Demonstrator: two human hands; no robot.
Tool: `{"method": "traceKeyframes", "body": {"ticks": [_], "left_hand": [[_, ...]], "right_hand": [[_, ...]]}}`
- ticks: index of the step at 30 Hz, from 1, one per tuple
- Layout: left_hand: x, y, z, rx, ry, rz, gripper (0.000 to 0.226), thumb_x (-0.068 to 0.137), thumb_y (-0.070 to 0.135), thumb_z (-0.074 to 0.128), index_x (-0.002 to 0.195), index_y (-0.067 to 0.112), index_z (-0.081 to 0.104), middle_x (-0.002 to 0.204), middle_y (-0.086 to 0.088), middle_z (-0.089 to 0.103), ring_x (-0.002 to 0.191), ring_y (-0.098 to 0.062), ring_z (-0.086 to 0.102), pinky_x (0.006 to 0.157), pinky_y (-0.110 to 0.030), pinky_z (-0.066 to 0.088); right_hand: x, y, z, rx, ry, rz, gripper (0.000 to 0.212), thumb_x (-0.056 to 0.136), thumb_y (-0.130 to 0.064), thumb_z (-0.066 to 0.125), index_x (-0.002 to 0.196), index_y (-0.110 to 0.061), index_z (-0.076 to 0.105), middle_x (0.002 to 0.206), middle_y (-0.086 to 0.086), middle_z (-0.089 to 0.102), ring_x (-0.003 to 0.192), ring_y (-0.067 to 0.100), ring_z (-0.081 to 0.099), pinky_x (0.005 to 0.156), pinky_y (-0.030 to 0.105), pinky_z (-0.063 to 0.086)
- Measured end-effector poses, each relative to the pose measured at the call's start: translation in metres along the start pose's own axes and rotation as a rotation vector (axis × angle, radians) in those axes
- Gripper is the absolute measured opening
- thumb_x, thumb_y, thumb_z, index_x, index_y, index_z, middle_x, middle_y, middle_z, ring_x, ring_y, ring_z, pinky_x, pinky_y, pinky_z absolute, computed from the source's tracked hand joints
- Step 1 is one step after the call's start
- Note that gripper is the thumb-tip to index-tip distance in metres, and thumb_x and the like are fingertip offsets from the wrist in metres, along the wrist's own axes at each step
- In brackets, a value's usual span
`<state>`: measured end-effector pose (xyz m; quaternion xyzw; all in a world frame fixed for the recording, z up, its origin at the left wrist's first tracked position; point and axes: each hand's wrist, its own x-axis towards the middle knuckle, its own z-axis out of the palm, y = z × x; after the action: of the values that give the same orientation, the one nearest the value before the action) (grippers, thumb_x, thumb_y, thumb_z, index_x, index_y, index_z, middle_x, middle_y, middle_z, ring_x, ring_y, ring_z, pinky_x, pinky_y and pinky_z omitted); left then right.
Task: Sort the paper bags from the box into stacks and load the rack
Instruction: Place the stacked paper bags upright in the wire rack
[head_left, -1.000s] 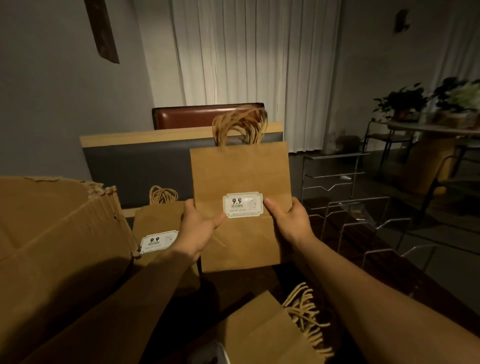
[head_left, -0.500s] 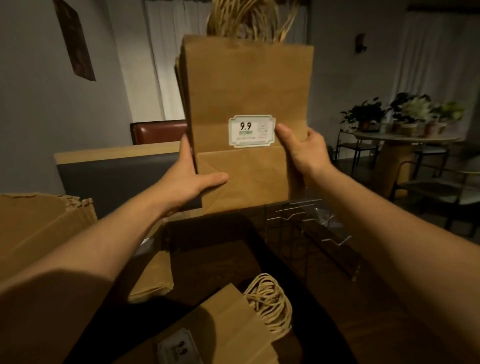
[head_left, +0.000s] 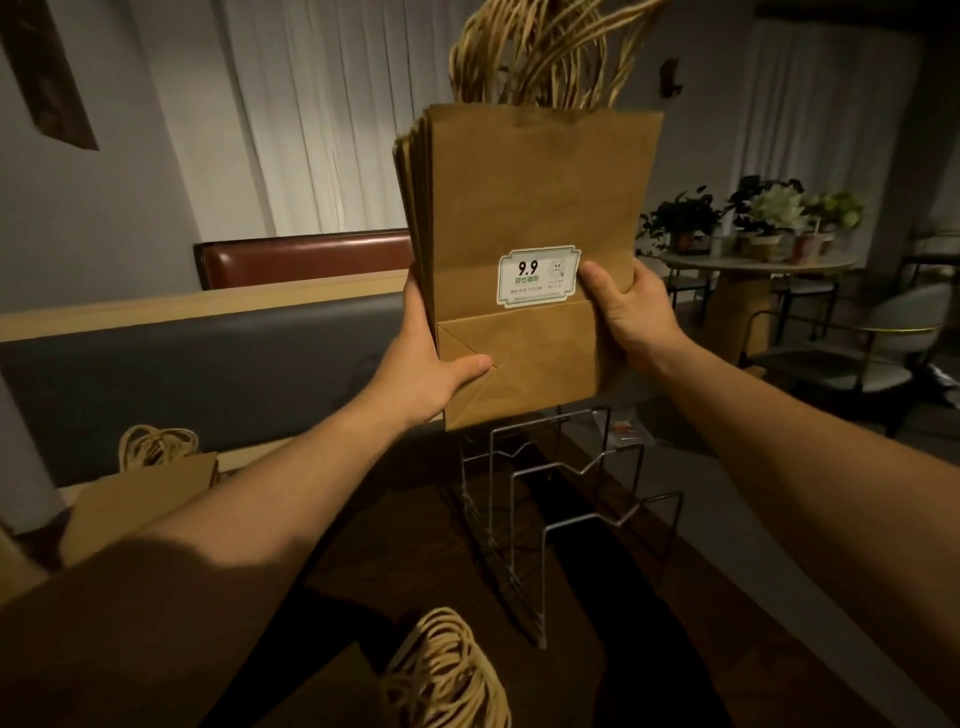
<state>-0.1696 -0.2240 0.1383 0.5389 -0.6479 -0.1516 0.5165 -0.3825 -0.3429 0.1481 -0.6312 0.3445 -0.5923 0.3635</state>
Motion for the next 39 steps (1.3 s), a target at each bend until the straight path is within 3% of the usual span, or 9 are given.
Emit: {"method": "traceKeyframes", "body": {"ticks": [10,15,20,26,29,32,34,36,39], "left_hand": [[-0.014,-0.044,0.030,-0.005,-0.001,-0.045,0.103,0.080,0.012,0.079,0.152,0.030,0.009,0.119,0.027,0.048,0.120,-0.003,0.047,0.105,-0.027,0.036],[-0.021,-0.055,0.046,-0.097,0.023,-0.099,0.090,0.088,0.011,0.070,0.153,0.026,0.010,0.139,0.011,0.049,0.128,-0.008,0.047,0.115,-0.039,0.035],[-0.019,-0.053,0.047,-0.104,-0.007,-0.094,0.095,0.088,0.014,0.071,0.154,0.028,0.004,0.147,0.005,0.045,0.133,-0.012,0.045,0.117,-0.044,0.033],[-0.047,-0.076,0.057,-0.195,-0.098,-0.209,0.089,0.094,0.018,0.062,0.153,0.041,-0.001,0.150,0.005,0.044,0.136,-0.013,0.043,0.116,-0.049,0.033],[-0.056,-0.081,0.065,-0.344,-0.039,-0.247,0.080,0.099,0.015,0.054,0.154,0.037,0.001,0.145,0.011,0.045,0.132,-0.008,0.044,0.114,-0.037,0.034],[-0.063,-0.079,0.074,-0.413,0.002,-0.239,0.067,0.101,0.018,0.049,0.149,0.040,0.010,0.137,0.020,0.047,0.123,0.006,0.048,0.104,-0.019,0.037],[-0.069,-0.081,0.078,-0.418,-0.004,-0.243,0.058,0.098,0.028,0.051,0.139,0.048,0.015,0.128,0.027,0.051,0.112,0.015,0.052,0.097,-0.013,0.041],[-0.072,-0.082,0.076,-0.381,-0.034,-0.256,0.068,0.090,0.038,0.059,0.138,0.048,0.013,0.127,0.028,0.052,0.113,0.015,0.052,0.100,-0.018,0.040],[-0.066,-0.087,0.069,-0.276,-0.112,-0.262,0.088,0.087,0.020,0.071,0.147,0.039,0.009,0.134,0.018,0.051,0.124,0.000,0.050,0.109,-0.030,0.037]], "right_hand": [[0.002,0.068,-0.001,-0.041,-0.026,0.044,0.052,0.084,-0.046,0.071,0.126,-0.019,0.057,0.114,-0.007,0.067,0.104,0.007,0.064,0.091,0.028,0.051],[-0.010,0.082,-0.008,-0.014,-0.009,0.057,0.047,0.085,-0.045,0.071,0.124,-0.025,0.053,0.116,-0.009,0.065,0.106,0.005,0.063,0.093,0.028,0.050],[-0.010,0.075,-0.013,0.017,0.004,0.051,0.037,0.086,-0.045,0.070,0.116,-0.031,0.055,0.113,-0.011,0.067,0.105,0.005,0.064,0.090,0.026,0.052],[-0.037,0.105,-0.016,0.041,-0.021,0.182,0.047,0.090,-0.045,0.062,0.129,-0.019,0.056,0.104,-0.016,0.065,0.095,-0.002,0.062,0.082,0.019,0.049],[-0.039,0.106,-0.018,0.045,-0.045,0.220,0.055,0.084,-0.059,0.059,0.125,-0.021,0.059,0.111,-0.011,0.067,0.101,0.004,0.064,0.094,0.028,0.051],[-0.045,0.112,-0.018,0.058,-0.079,0.236,0.059,0.090,-0.057,0.051,0.135,-0.019,0.056,0.113,-0.013,0.066,0.101,-0.001,0.063,0.086,0.019,0.048],[-0.054,0.124,-0.019,0.149,-0.067,0.268,0.053,0.093,-0.054,0.050,0.134,-0.021,0.057,0.115,-0.009,0.069,0.102,0.005,0.066,0.091,0.026,0.052],[-0.064,0.127,-0.013,0.303,-0.023,0.315,0.046,0.097,-0.046,0.049,0.130,-0.016,0.059,0.115,0.001,0.070,0.095,0.009,0.072,0.078,0.026,0.058],[-0.069,0.128,0.000,0.332,0.094,0.309,0.039,0.102,-0.038,0.047,0.125,-0.009,0.061,0.113,0.007,0.071,0.088,0.008,0.073,0.064,0.019,0.056]]}}
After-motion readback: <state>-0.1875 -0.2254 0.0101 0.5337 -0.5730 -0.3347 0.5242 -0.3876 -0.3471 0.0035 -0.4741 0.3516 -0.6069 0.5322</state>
